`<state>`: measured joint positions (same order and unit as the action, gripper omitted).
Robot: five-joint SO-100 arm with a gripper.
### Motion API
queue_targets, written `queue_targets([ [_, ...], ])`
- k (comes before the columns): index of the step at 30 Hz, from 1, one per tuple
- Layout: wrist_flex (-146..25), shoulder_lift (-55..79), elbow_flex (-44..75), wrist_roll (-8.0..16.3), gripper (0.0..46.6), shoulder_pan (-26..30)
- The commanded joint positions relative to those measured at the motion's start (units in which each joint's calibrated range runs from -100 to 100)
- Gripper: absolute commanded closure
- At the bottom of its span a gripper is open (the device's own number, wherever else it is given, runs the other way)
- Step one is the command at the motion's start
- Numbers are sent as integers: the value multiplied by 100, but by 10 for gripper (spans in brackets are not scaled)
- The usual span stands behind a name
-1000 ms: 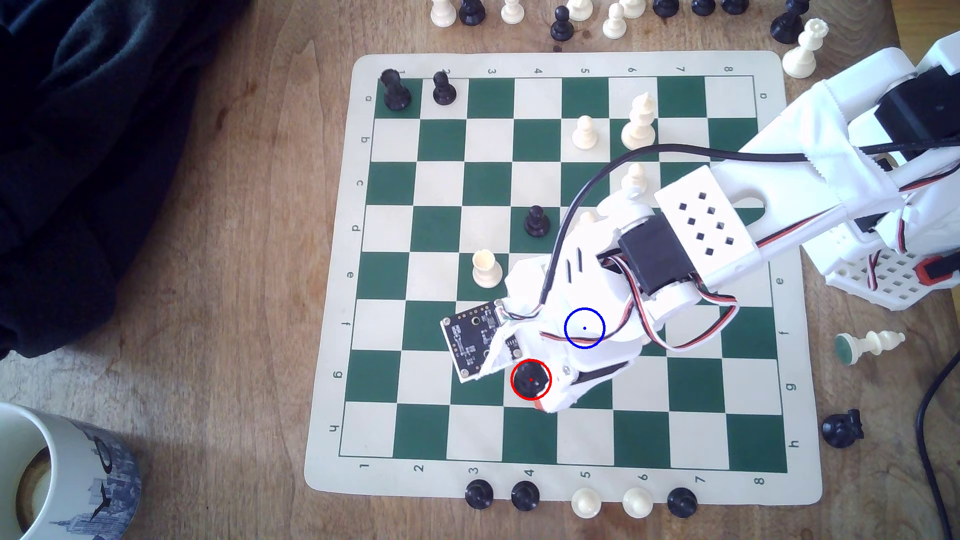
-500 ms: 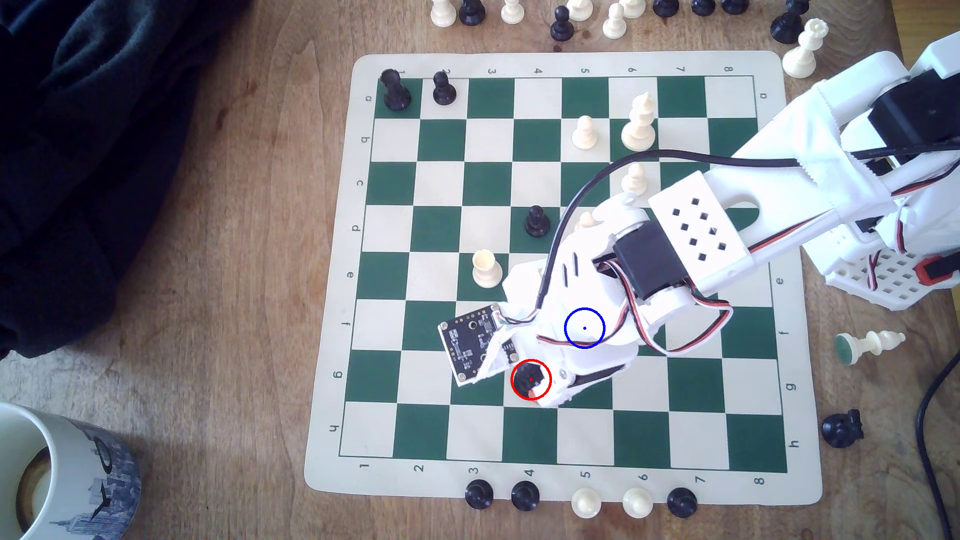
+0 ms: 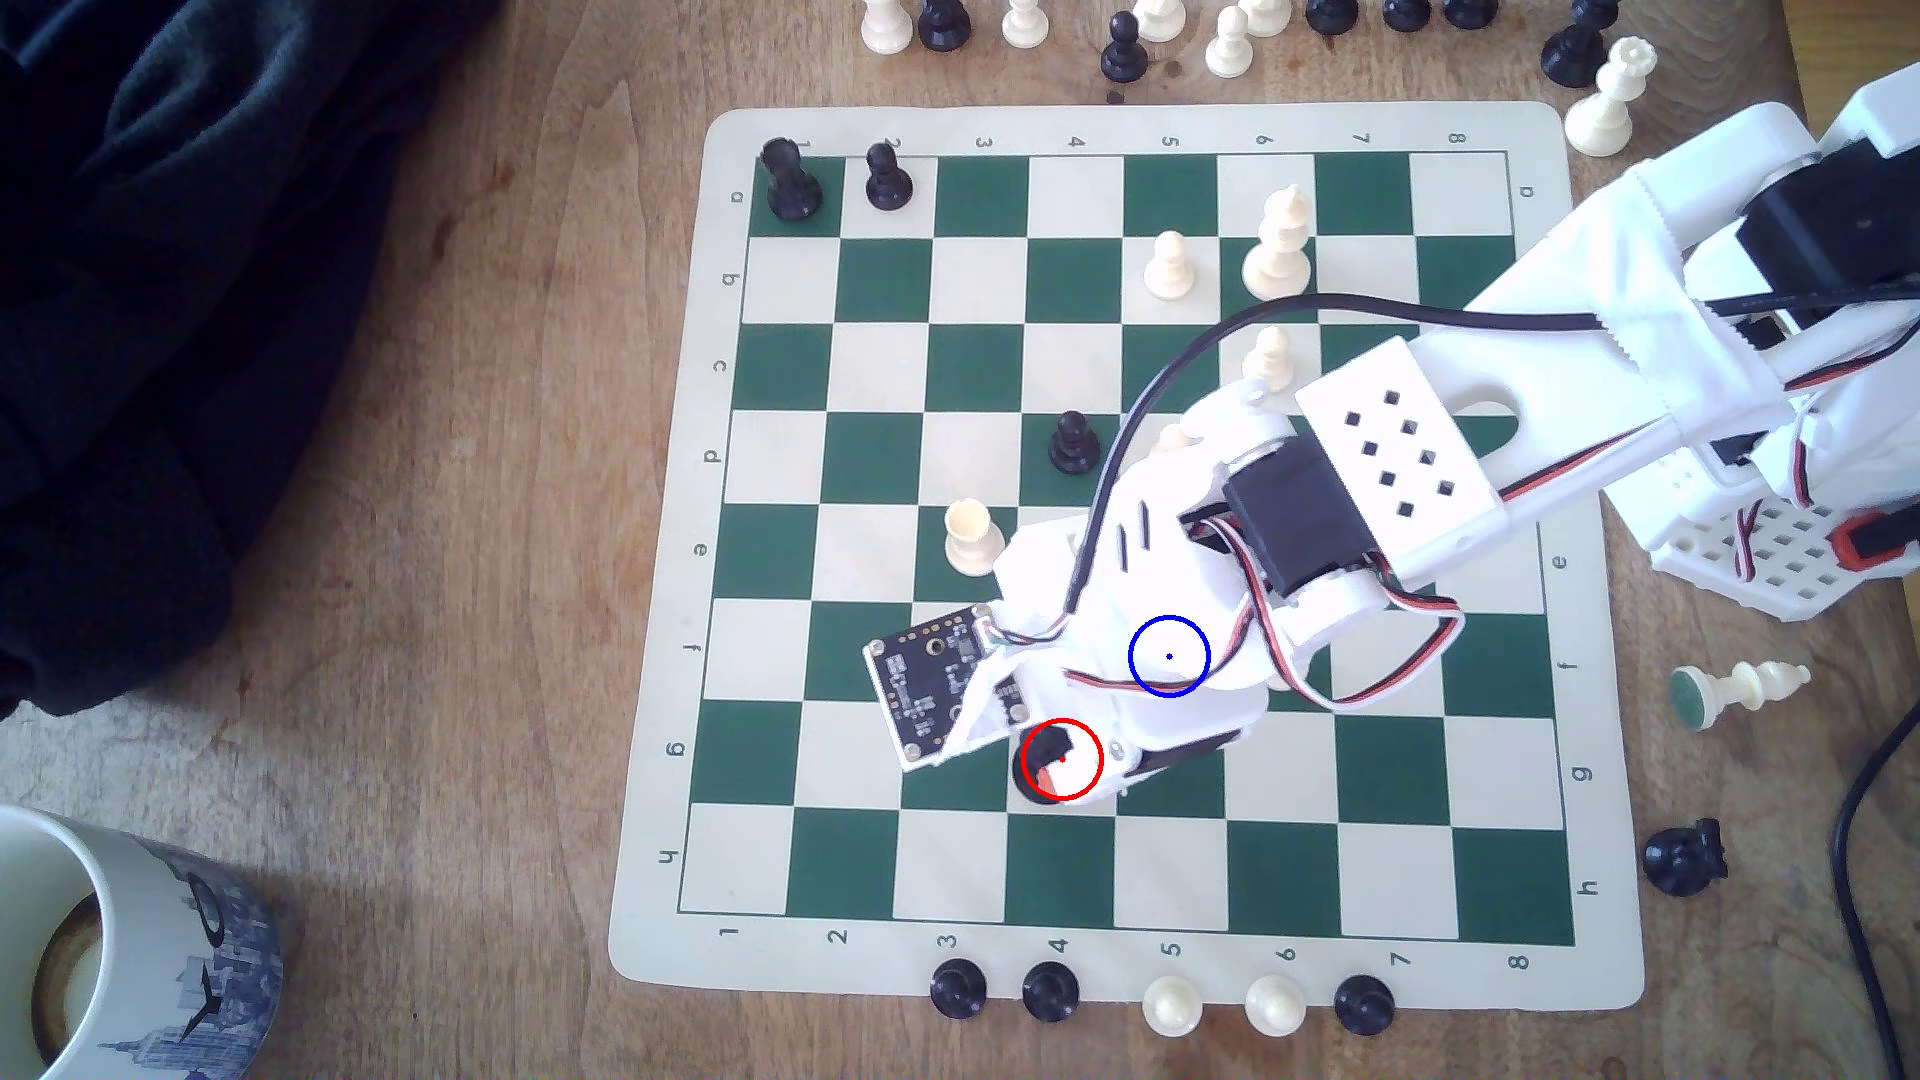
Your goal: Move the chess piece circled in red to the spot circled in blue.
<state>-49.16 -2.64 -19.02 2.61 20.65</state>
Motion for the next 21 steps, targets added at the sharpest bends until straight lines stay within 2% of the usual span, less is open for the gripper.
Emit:
queue_targets([
  [1,-710,-534,1186,44,442,-43],
  [5,-1095,-950,1086,68,445,90],
  [8,-1087,-1383,515,73,455,160],
  [10,-768,-1977,-382,83,464,176],
  [21,-383,-2936,-2114,98,464,-137],
])
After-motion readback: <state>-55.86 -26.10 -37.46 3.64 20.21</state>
